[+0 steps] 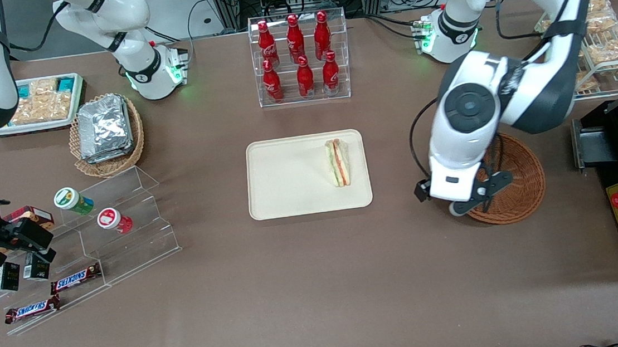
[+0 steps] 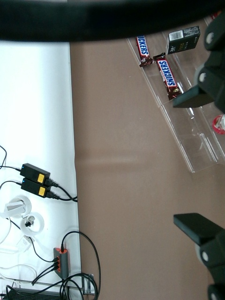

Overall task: Place sandwich from basket to tray
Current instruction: 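Raise the left gripper off the sandwich and move it back over the basket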

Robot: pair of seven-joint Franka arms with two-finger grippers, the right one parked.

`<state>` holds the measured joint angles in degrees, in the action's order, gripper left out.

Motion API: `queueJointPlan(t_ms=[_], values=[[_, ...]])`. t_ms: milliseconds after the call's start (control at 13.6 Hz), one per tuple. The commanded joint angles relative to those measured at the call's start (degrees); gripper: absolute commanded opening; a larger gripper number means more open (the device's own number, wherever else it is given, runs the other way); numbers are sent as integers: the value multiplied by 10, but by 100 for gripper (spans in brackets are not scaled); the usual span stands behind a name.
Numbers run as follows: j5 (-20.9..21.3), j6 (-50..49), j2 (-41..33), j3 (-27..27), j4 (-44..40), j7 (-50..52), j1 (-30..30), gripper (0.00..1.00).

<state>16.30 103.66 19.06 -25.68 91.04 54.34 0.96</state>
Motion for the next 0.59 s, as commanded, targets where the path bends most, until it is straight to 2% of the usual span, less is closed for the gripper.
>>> queueJointPlan(t_ms=[0, 147, 515], values=[[-51, -30, -67, 27, 19, -90, -22, 100], [-95, -37, -117, 73, 46, -182, -22, 100], [-131, -115, -196, 142, 63, -407, -23, 100]])
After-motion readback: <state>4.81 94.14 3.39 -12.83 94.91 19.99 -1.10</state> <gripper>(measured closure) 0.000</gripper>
